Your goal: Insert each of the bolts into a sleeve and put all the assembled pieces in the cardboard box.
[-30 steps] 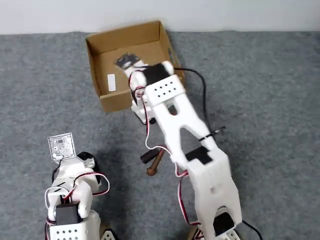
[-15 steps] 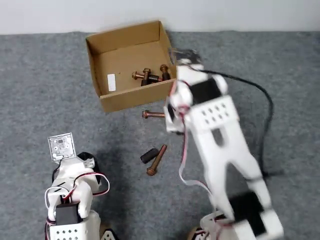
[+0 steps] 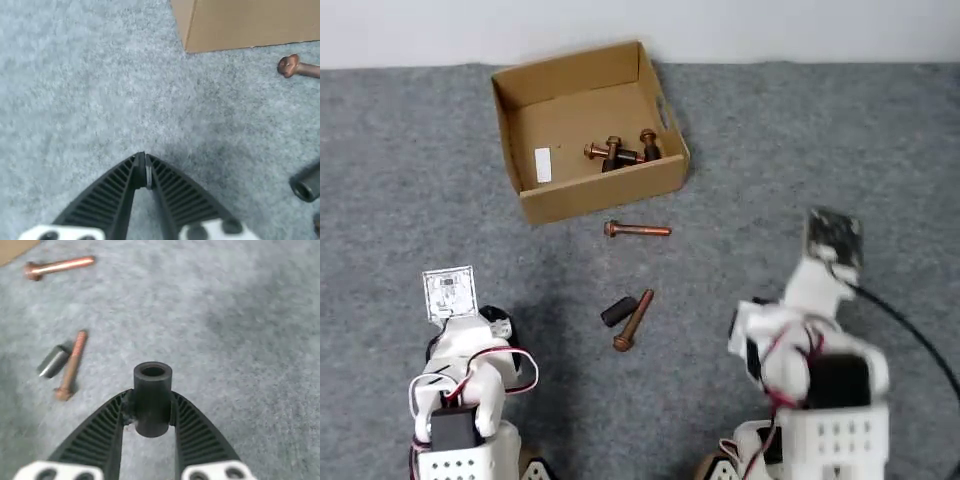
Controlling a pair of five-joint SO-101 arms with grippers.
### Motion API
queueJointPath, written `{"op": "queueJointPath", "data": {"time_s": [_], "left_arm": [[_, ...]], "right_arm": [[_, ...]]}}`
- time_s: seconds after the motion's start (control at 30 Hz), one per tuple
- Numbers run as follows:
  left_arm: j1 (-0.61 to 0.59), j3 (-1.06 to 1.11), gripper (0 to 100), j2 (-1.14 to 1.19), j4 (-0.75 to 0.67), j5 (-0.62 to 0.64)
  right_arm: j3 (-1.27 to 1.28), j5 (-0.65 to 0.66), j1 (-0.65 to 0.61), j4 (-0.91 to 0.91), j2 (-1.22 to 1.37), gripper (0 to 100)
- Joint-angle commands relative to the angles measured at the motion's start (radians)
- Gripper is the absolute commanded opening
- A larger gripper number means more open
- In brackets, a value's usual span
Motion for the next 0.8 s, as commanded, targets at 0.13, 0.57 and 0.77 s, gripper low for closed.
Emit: {"op": "queueJointPath", "data": {"time_s": [0.13, 0.57, 0.77], "left_arm": [[0.0, -0.309, 1, 0.0, 0.094, 0.003], [0.218, -0.96, 1, 0.733, 0.325, 0.37], [0.376, -1.294, 1, 1.158, 0.417, 0.569]], "right_arm": [[0.181, 0.015, 0.061, -0.058, -0.328, 0.8], [0.235, 0.015, 0.064, -0.073, -0.504, 0.8], [0.236, 0.014, 0.065, -0.073, -0.576, 0.8]]}}
